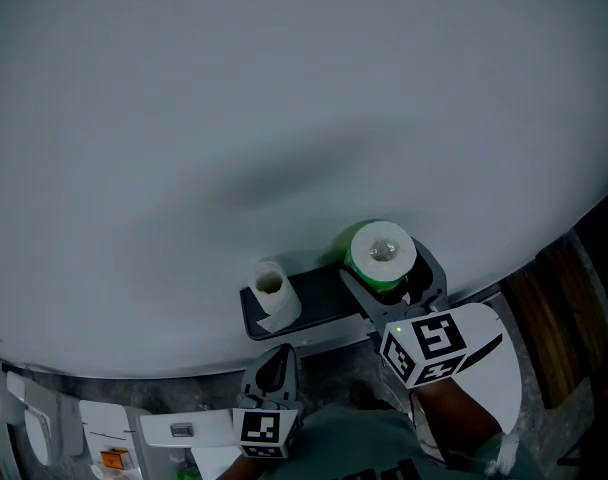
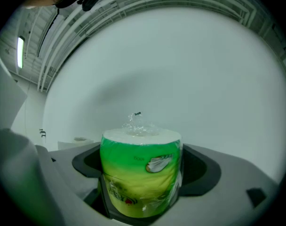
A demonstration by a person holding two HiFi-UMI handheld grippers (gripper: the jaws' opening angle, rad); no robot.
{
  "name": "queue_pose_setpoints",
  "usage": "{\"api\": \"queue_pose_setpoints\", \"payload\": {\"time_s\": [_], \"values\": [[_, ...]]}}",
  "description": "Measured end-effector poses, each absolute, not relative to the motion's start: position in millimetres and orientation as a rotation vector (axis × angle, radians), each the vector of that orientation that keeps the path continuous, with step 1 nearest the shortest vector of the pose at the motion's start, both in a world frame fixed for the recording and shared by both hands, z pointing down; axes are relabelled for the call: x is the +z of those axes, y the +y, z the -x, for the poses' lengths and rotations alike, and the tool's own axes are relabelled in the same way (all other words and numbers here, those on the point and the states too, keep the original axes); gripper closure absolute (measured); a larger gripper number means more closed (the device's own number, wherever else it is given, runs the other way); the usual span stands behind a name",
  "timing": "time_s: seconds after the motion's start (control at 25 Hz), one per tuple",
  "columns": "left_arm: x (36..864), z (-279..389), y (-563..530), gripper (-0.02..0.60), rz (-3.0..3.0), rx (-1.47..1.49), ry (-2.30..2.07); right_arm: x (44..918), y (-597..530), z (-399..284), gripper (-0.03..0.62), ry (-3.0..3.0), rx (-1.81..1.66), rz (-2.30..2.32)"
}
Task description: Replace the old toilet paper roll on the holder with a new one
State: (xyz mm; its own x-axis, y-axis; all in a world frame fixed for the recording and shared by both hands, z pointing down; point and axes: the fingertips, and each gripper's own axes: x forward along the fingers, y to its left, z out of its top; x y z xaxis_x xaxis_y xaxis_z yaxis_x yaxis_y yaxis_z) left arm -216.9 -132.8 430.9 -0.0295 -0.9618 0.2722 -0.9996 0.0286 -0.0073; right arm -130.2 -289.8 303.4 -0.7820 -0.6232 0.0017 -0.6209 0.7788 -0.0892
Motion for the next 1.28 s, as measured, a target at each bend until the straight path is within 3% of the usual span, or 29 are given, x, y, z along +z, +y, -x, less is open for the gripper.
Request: {"api": "queue_pose_setpoints", "payload": {"time_s": [0.84,1.28], "values": [[456,139,-180,0.577,-2.221,0.370,-1.879,356,-347,-26,0.131,2.493,-0.773,1.228],[471,126,-189,0.577,-2.191,0.425,-1.845,421,-366,-35,0.131,2.362,-1.097,1.190]]}}
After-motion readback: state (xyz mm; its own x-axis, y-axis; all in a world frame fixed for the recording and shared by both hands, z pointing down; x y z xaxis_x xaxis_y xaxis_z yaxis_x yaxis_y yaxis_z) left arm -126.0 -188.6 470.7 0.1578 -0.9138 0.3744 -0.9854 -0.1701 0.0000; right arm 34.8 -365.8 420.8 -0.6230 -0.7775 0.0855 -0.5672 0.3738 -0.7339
